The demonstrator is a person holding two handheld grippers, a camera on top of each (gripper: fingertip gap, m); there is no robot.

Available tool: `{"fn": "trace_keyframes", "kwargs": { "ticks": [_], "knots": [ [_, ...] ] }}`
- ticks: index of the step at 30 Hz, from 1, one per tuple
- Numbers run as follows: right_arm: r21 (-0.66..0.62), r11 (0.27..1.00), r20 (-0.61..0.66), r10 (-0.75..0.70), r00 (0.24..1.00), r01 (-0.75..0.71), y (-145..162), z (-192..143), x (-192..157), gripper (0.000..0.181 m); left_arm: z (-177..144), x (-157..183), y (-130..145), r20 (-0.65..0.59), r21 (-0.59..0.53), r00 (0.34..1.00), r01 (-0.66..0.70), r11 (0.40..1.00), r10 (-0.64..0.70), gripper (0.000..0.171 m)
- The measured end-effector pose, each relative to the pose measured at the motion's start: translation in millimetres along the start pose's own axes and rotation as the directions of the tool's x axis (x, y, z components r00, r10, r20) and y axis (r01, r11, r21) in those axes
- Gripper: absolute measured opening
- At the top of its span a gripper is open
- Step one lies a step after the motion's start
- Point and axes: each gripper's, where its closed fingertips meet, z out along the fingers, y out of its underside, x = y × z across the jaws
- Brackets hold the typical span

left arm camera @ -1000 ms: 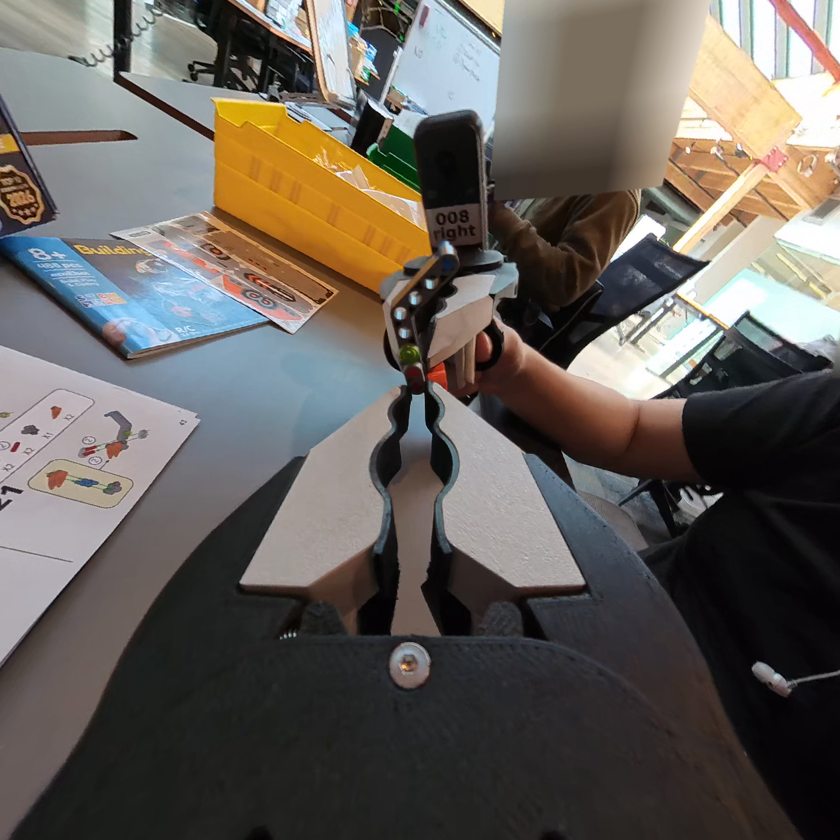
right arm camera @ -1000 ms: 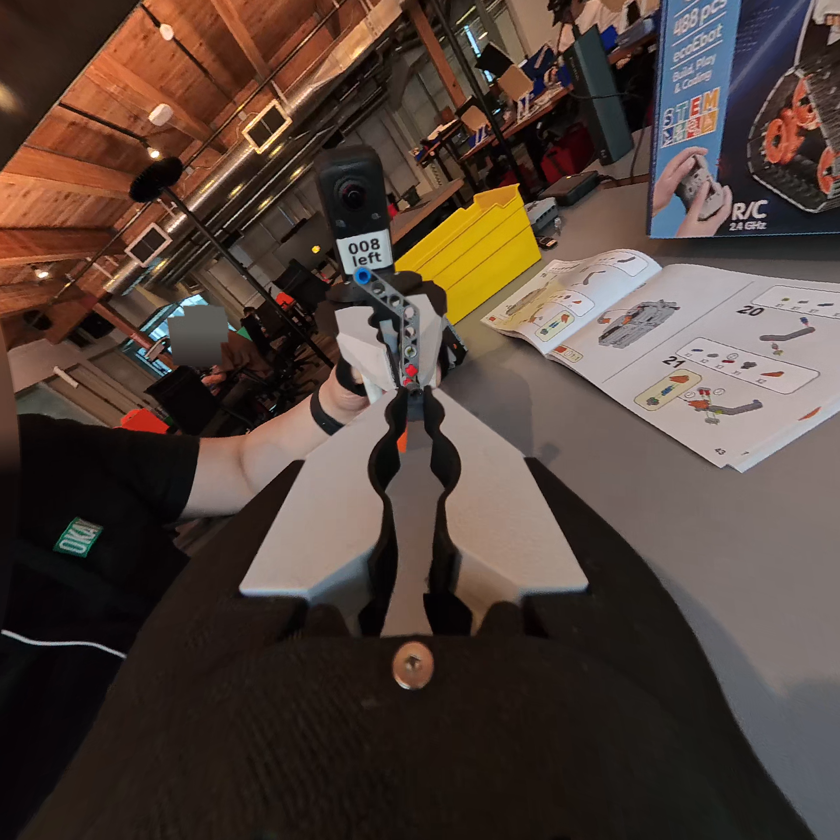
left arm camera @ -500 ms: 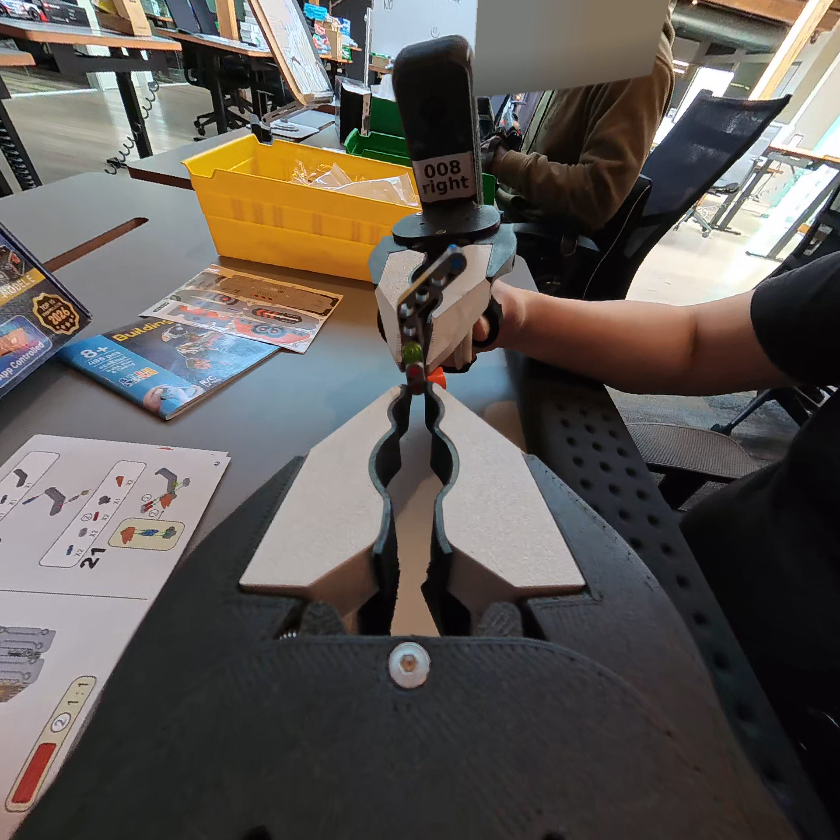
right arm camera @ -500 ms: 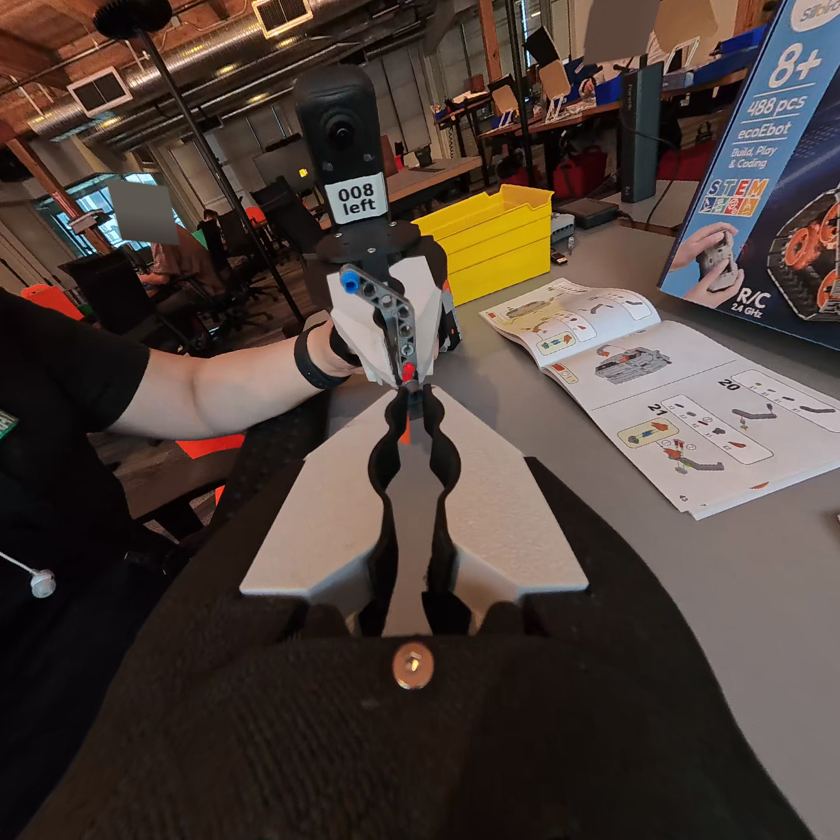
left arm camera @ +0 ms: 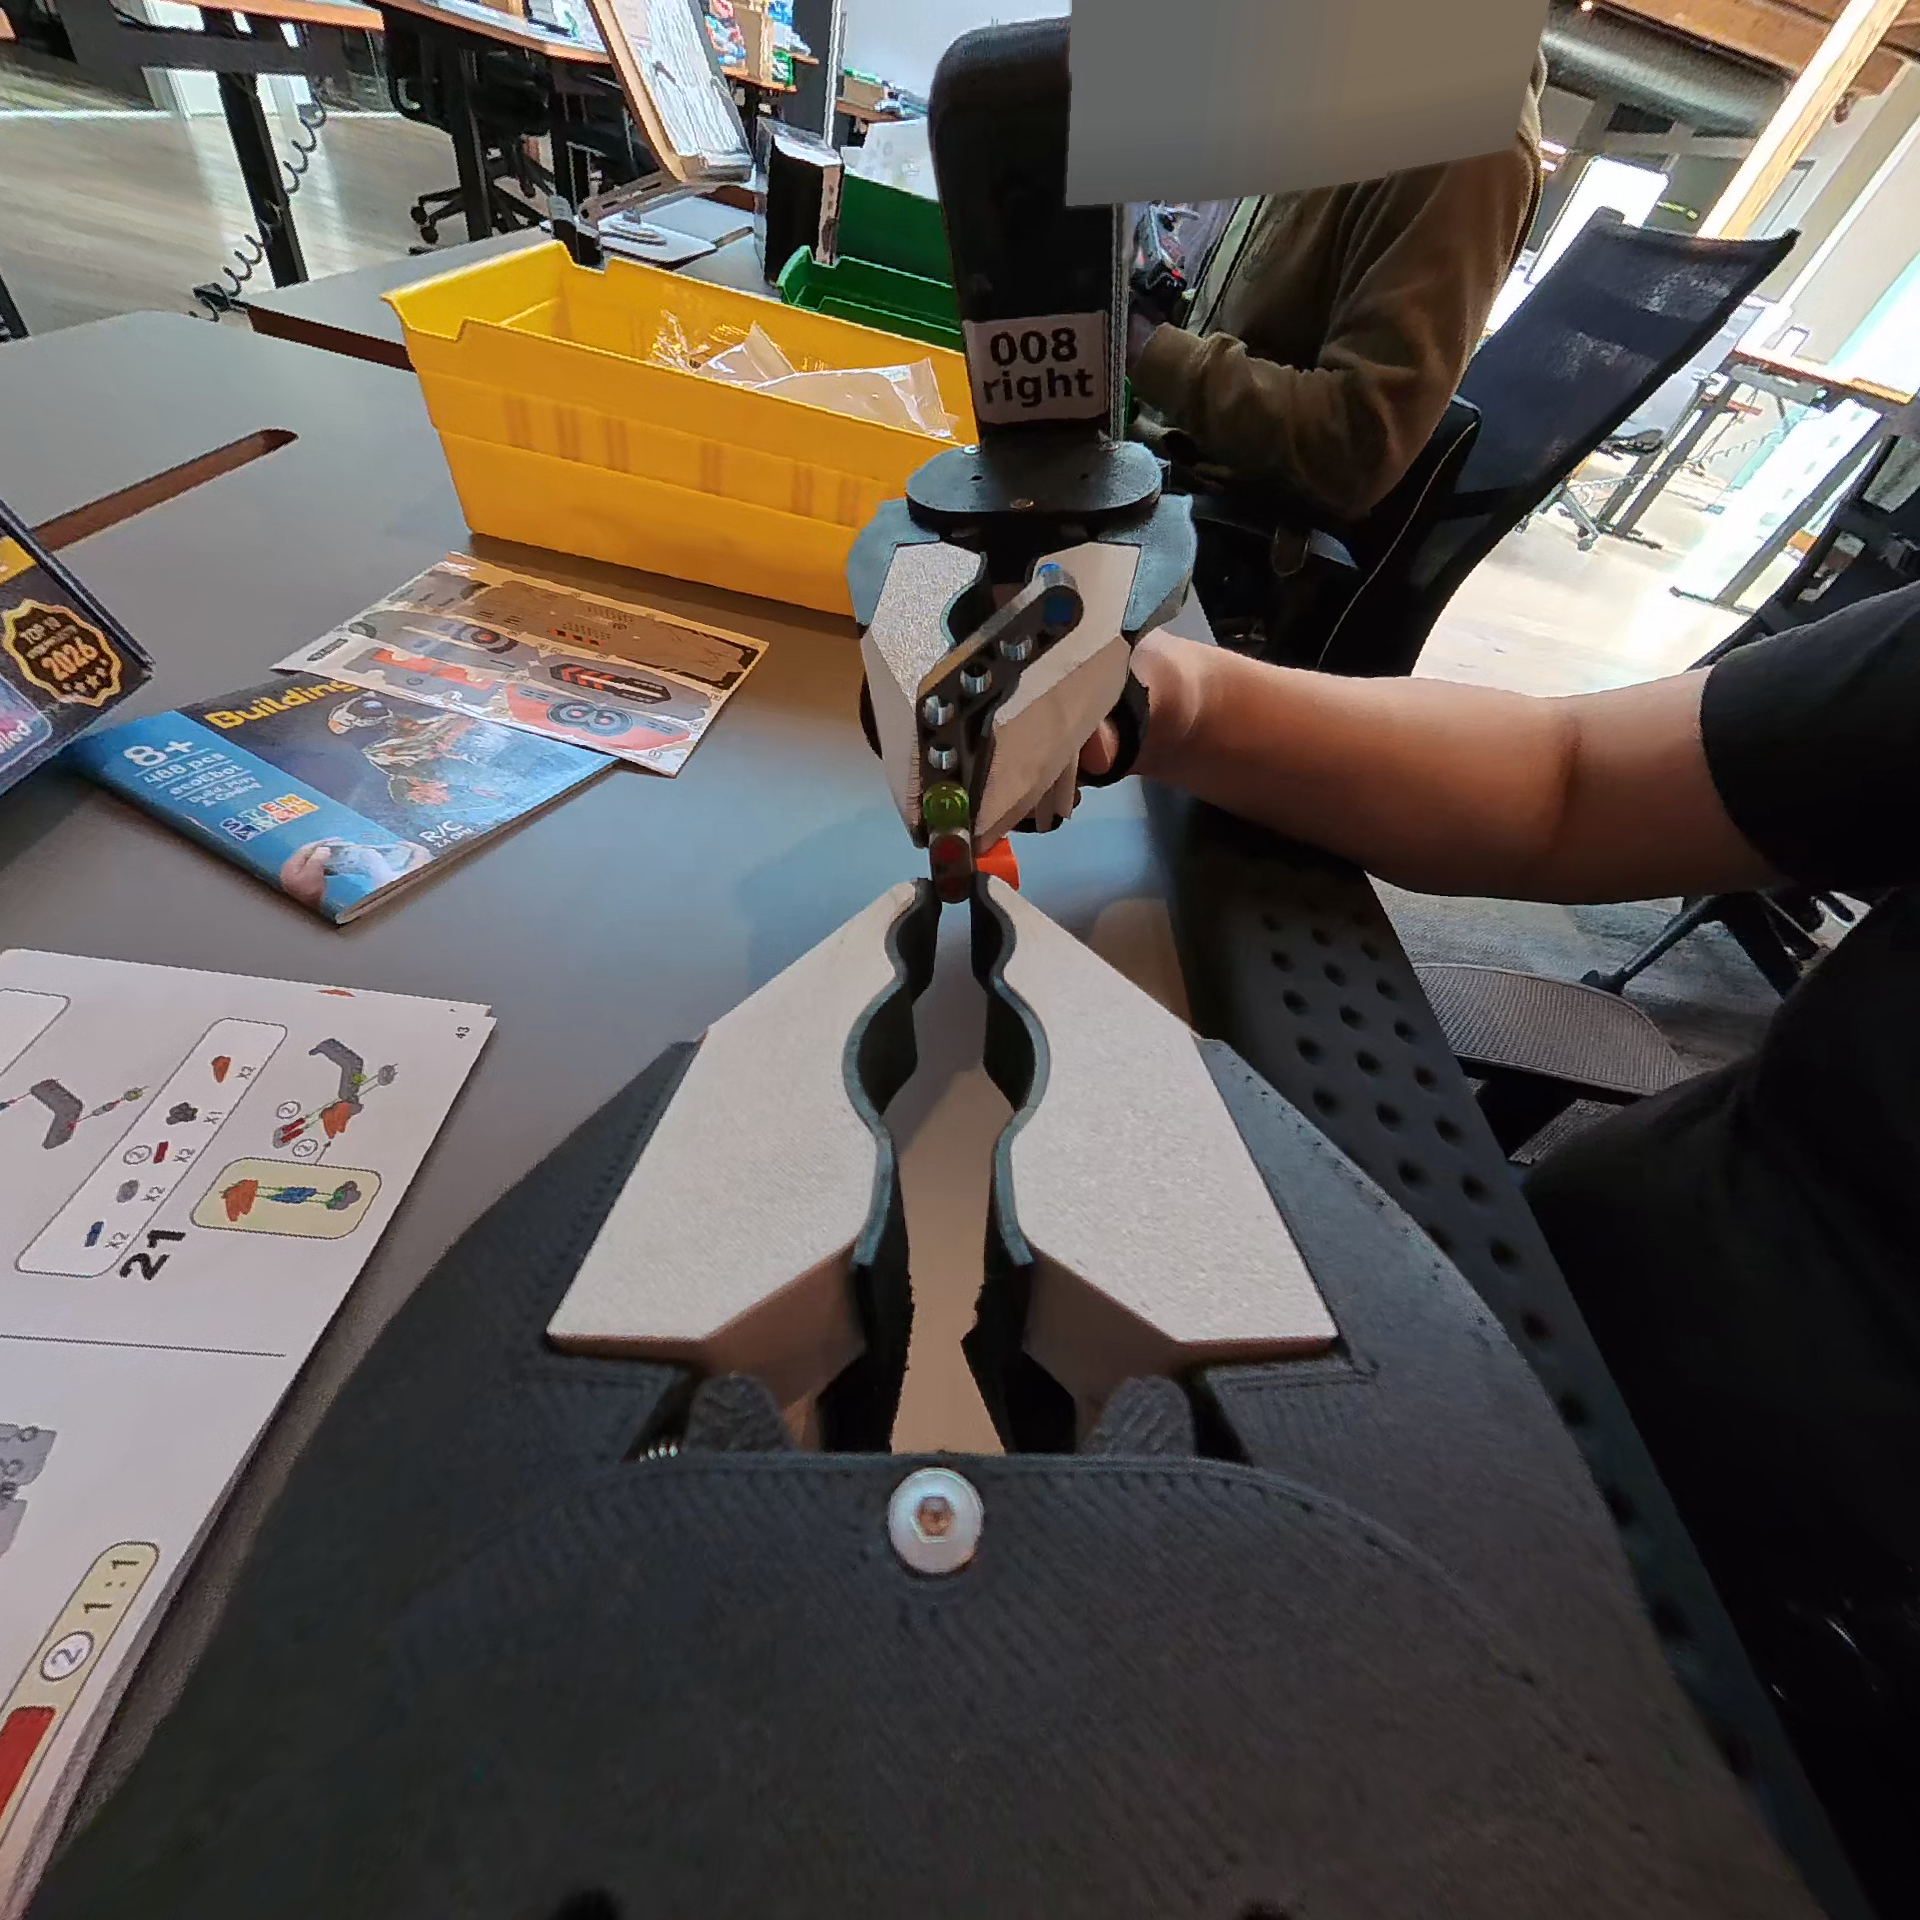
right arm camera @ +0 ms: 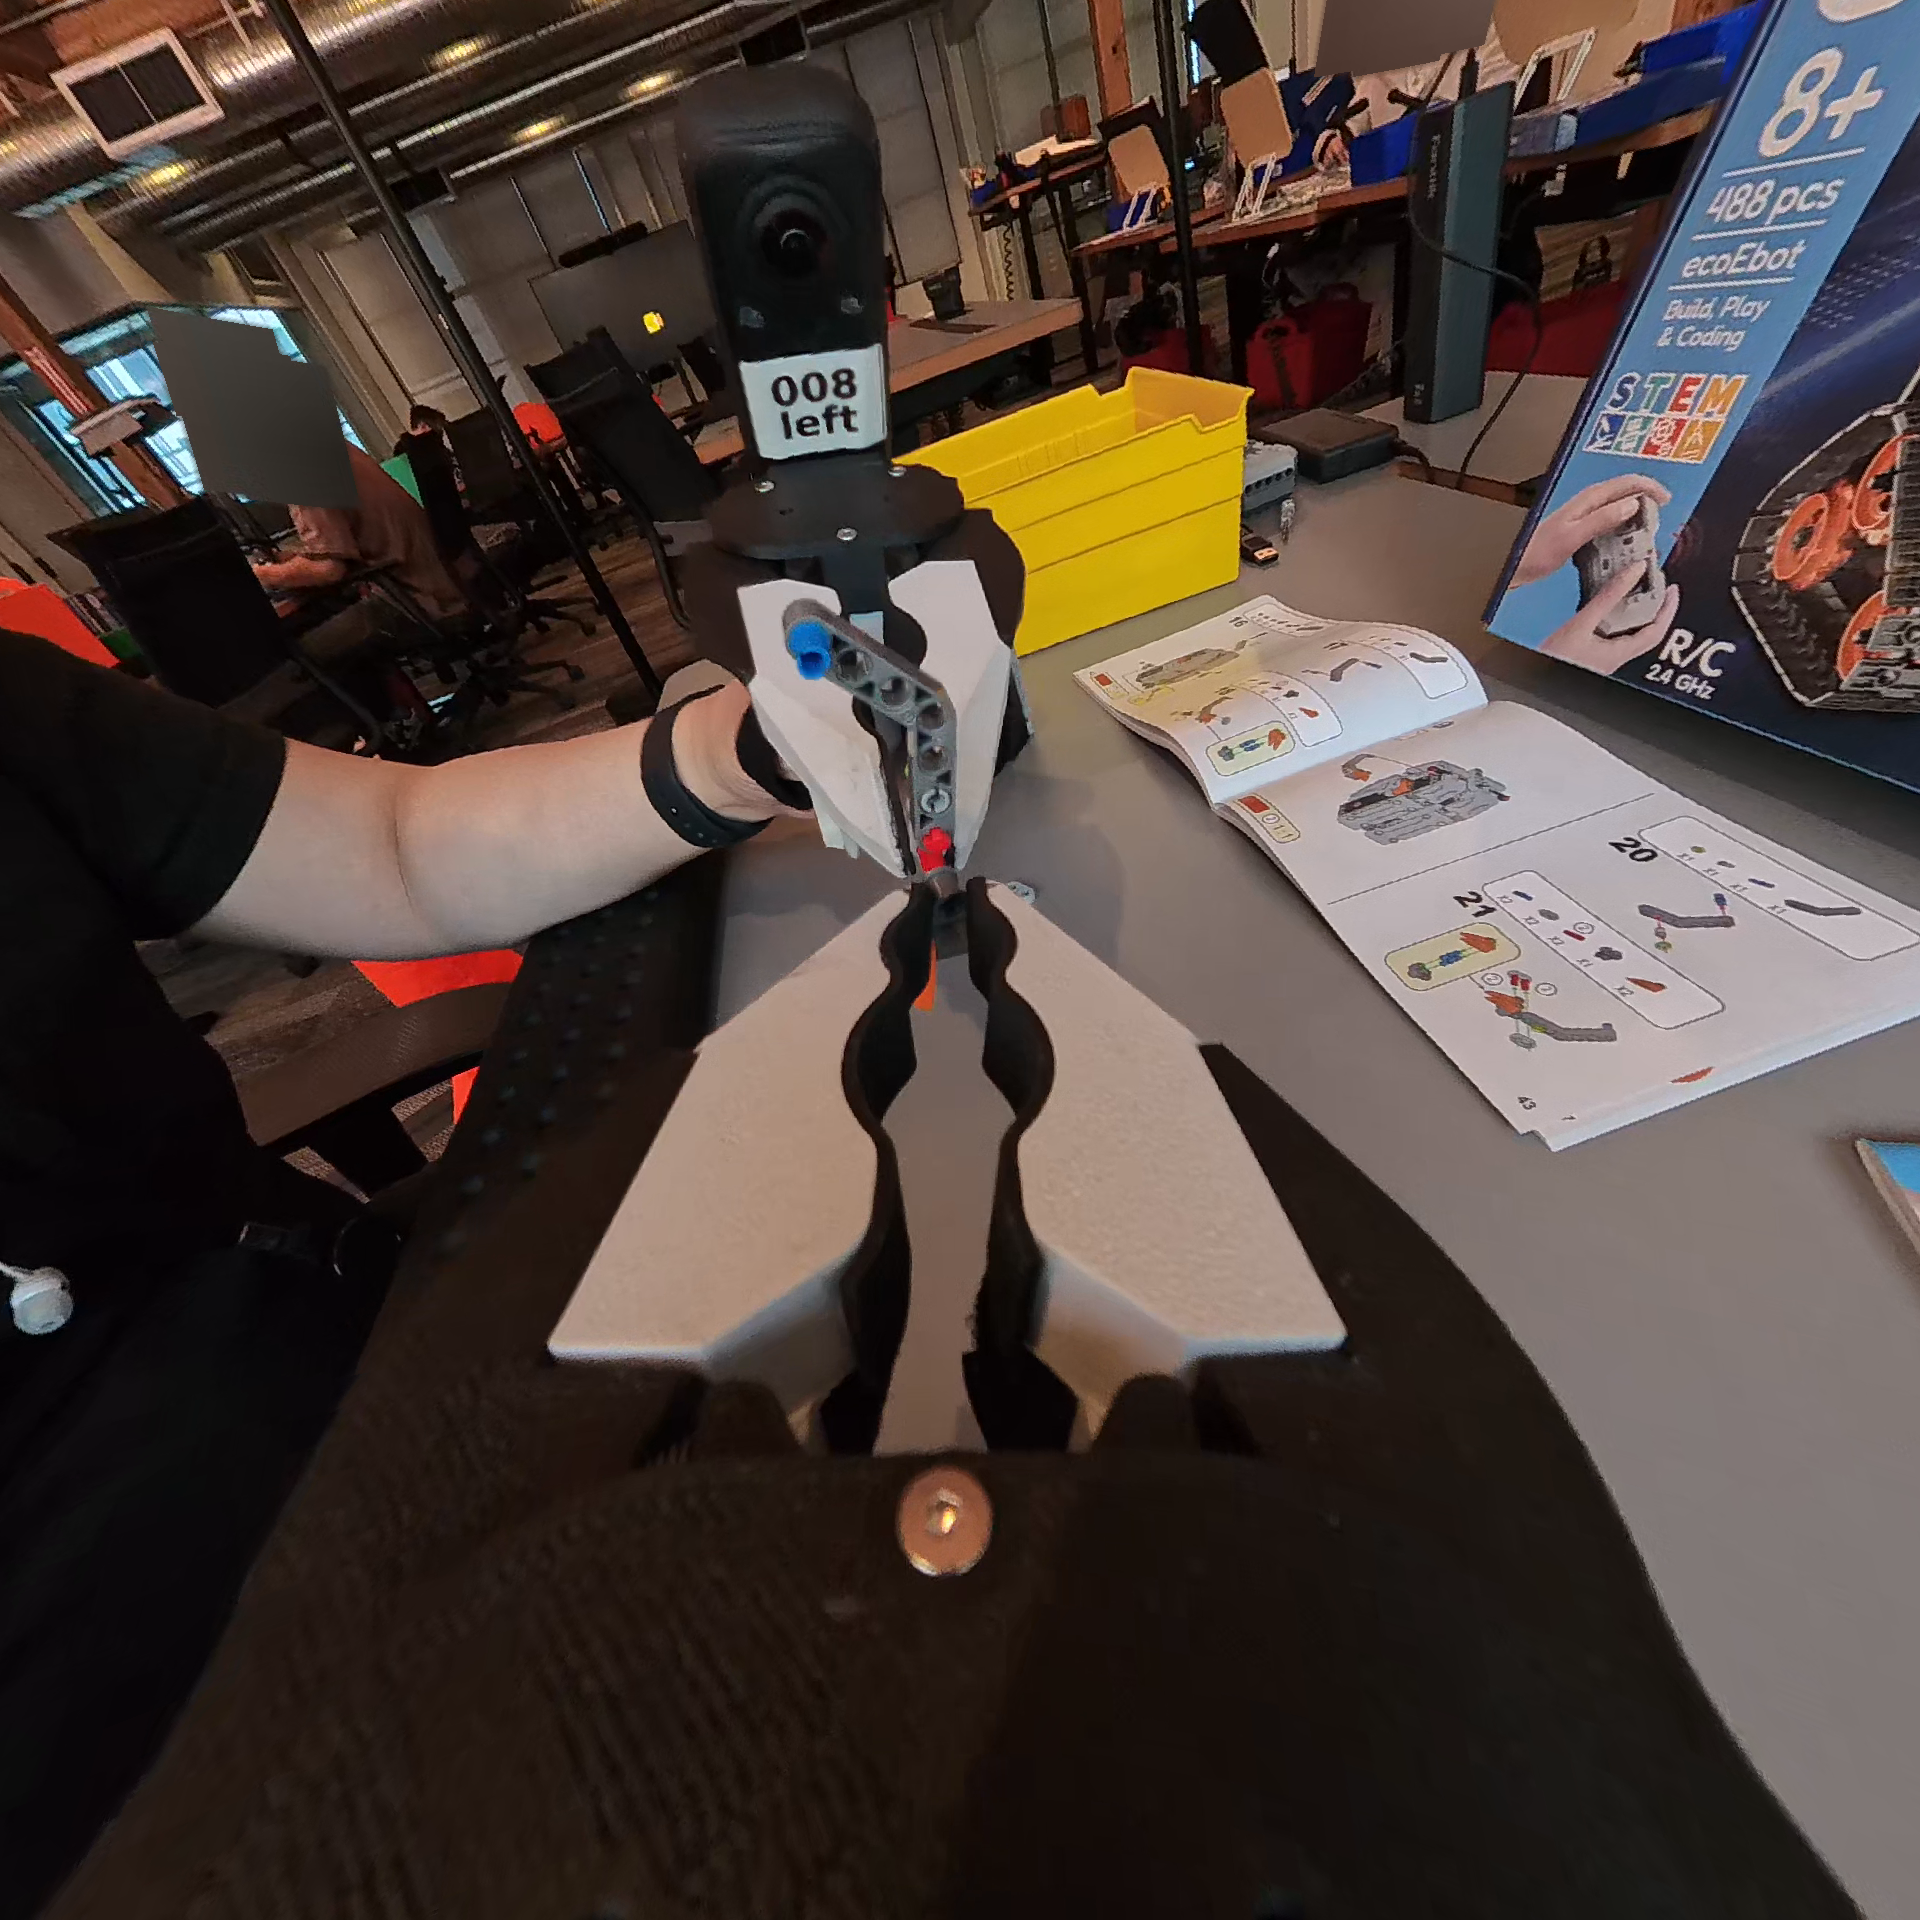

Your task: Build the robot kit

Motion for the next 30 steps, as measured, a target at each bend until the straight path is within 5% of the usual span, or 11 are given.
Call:
{"fn": "trace_keyframes", "kwargs": {
  "ticks": [10,20,30],
  "knots": [
    [-0.132,0.989,-0.097,-0.073,0.993,0.060,20.9,5.0,12.7,0.006,3.9,-10.9,20.6,0.038,-0.111,0.999,0.043,0.993,-0.039,0.005],
    [-0.147,0.989,-0.188,0.005,0.982,-0.033,28.2,8.8,27.5,0.006,5.7,-24.4,33.5,0.110,-0.170,0.991,0.088,0.981,-0.070,0.005],
    [-0.192,0.981,-0.097,-0.051,0.994,0.032,33.7,5.0,16.4,0.006,9.1,-14.6,36.4,0.015,-0.165,0.990,0.144,0.976,-0.144,0.005]
  ]
}}
